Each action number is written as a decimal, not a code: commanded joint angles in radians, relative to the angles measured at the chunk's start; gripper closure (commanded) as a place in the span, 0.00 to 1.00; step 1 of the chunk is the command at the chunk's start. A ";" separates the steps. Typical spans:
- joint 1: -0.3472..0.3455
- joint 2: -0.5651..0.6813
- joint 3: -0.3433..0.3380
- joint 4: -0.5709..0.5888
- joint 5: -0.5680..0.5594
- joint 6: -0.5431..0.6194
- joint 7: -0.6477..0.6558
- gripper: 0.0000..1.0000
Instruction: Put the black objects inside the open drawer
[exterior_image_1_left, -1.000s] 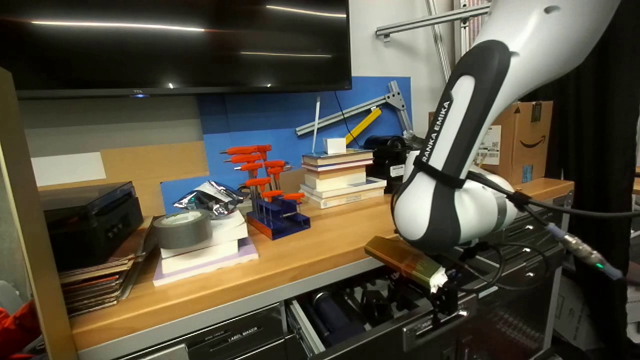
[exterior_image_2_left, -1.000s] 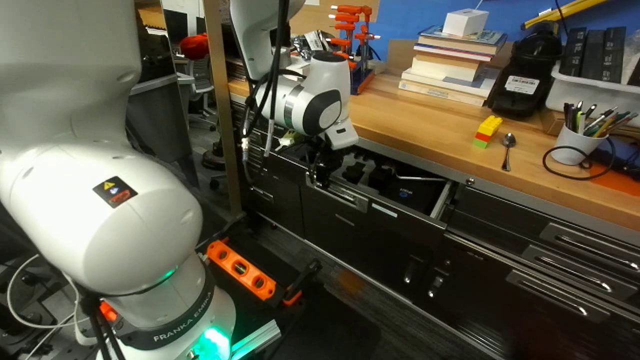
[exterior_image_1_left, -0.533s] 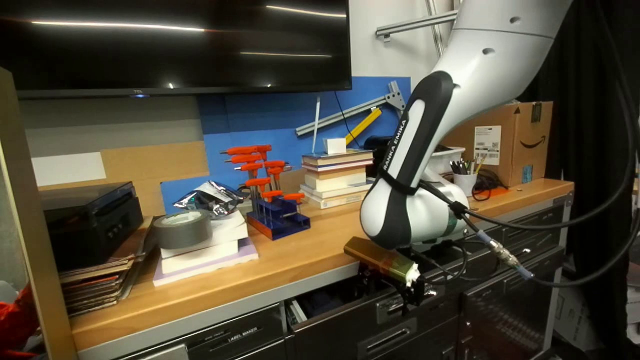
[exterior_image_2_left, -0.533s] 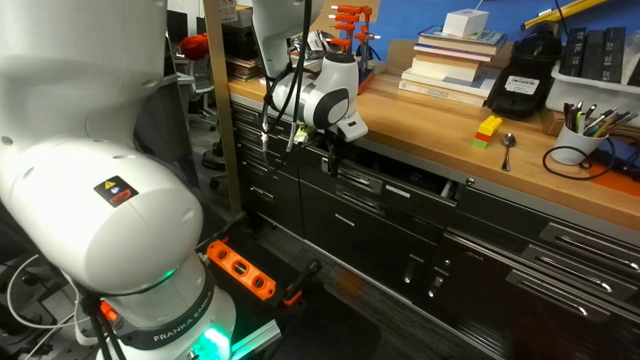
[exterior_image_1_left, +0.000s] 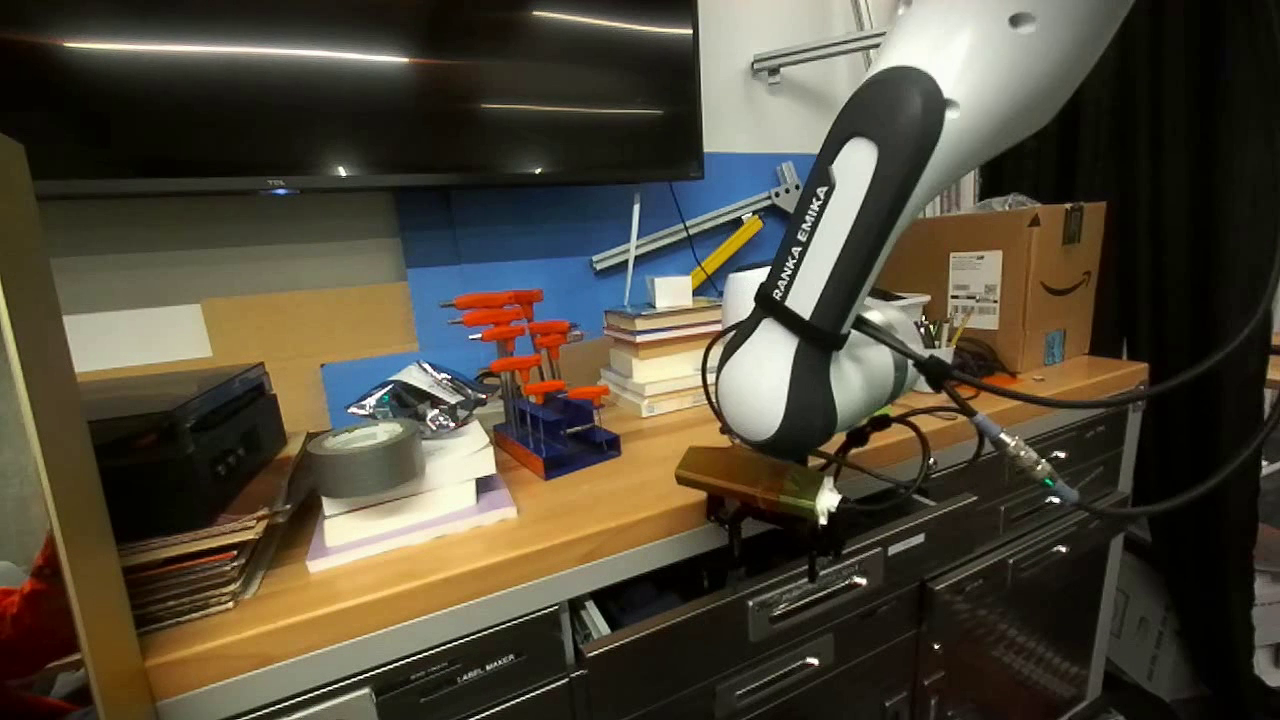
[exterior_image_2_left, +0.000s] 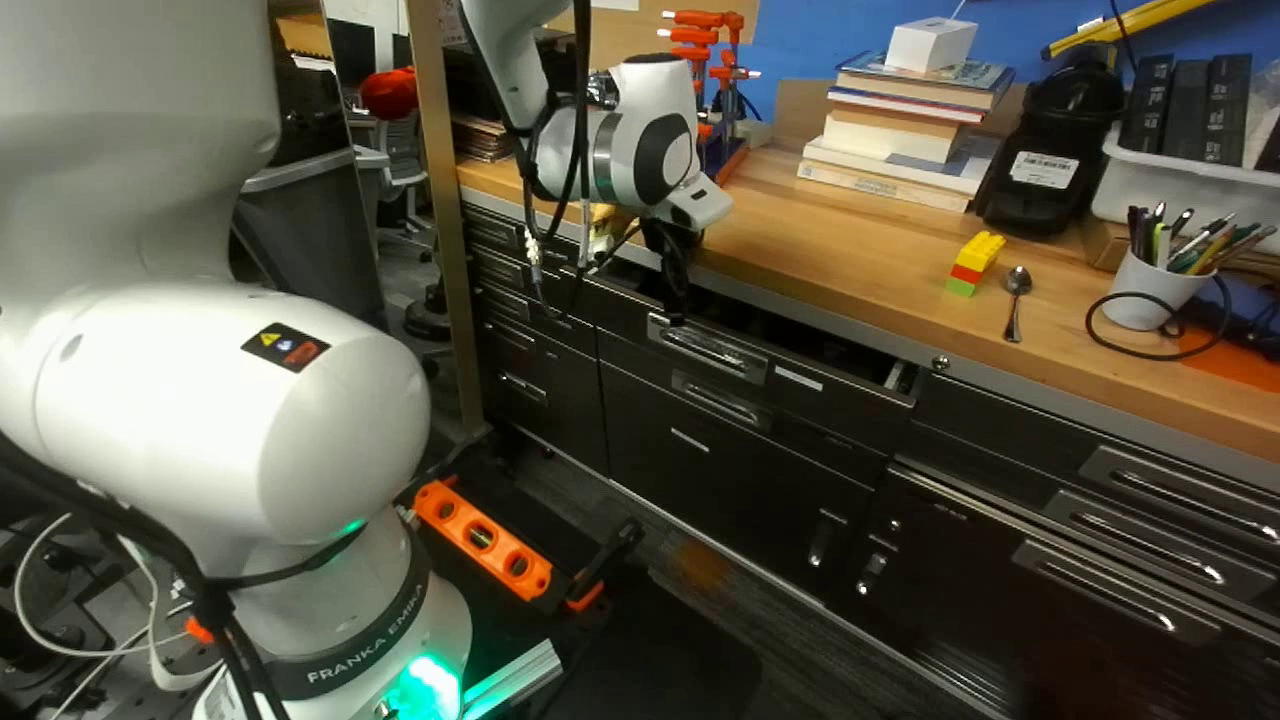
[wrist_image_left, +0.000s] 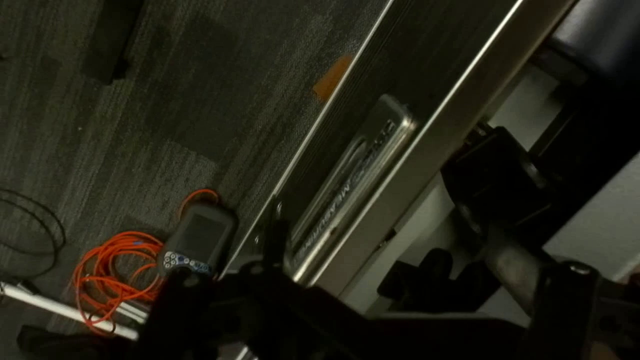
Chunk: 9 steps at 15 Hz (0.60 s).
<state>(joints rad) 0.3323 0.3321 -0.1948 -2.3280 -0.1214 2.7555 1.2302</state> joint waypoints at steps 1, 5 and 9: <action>0.065 -0.112 -0.057 -0.003 -0.195 -0.125 0.156 0.00; 0.014 -0.193 0.022 0.002 -0.338 -0.402 0.308 0.00; -0.069 -0.237 0.106 -0.030 -0.316 -0.593 0.345 0.00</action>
<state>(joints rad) 0.3275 0.1446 -0.1500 -2.3260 -0.4270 2.2593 1.5315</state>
